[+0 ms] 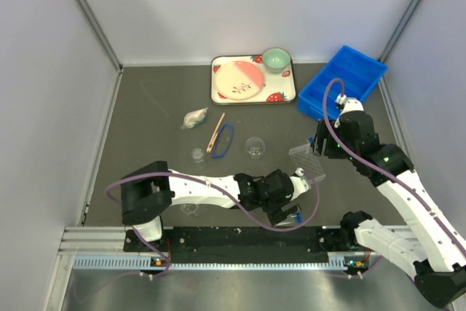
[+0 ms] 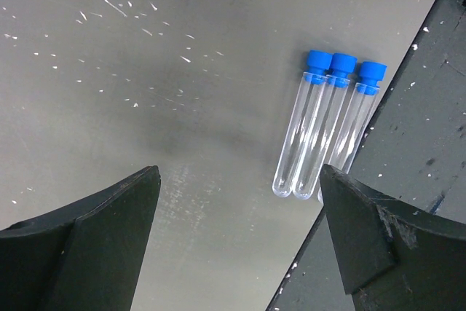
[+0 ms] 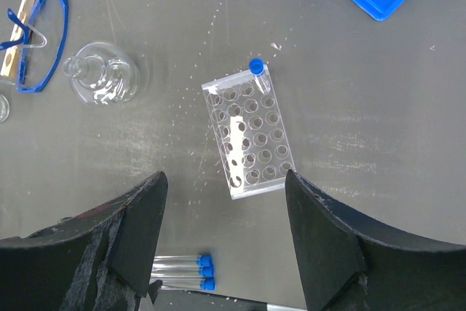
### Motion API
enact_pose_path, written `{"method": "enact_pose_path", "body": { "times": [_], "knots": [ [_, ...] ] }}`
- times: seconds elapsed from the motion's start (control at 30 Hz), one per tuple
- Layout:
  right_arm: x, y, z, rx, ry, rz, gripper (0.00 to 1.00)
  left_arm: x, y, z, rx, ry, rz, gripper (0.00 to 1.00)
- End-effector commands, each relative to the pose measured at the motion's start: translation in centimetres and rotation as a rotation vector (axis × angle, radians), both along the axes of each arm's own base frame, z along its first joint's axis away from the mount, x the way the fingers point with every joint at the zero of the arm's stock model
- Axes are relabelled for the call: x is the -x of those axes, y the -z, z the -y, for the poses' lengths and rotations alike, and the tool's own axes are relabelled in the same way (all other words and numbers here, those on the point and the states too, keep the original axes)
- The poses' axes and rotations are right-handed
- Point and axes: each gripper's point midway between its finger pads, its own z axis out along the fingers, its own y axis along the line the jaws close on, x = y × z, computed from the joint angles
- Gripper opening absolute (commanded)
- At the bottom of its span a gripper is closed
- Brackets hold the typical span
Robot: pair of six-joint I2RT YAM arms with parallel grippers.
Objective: Organize the chemistry lab equipment
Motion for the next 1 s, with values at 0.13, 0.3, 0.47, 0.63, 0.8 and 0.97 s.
{"method": "enact_pose_path", "body": {
  "times": [0.13, 0.3, 0.47, 0.63, 0.8, 0.97],
  "knots": [
    [-0.1, -0.7, -0.5, -0.023, -0.014, 0.036, 0.67, -0.2, -1.2, 1.7, 0.045, 0.008, 0.024, 0.96],
    [0.0, -0.6, -0.4, -0.018, -0.013, 0.035, 0.67, -0.5, -0.6, 1.8, 0.026, 0.016, 0.034, 0.96],
    [0.0, -0.3, -0.3, -0.013, -0.014, 0.032, 0.67, -0.7, 0.0, 1.9, 0.009, 0.018, 0.041, 0.96],
    [0.0, -0.3, -0.2, -0.007, -0.011, 0.034, 0.67, -0.9, 0.7, 1.9, -0.009, 0.009, 0.05, 0.96],
    [-0.1, 0.0, -0.2, -0.005, -0.011, 0.03, 0.67, -1.2, 1.5, 1.7, -0.031, 0.001, 0.057, 0.96],
    [-0.1, 0.2, -0.2, -0.003, -0.013, 0.026, 0.67, -1.6, 2.2, 1.3, -0.056, -0.012, 0.076, 0.96]
  ]
}}
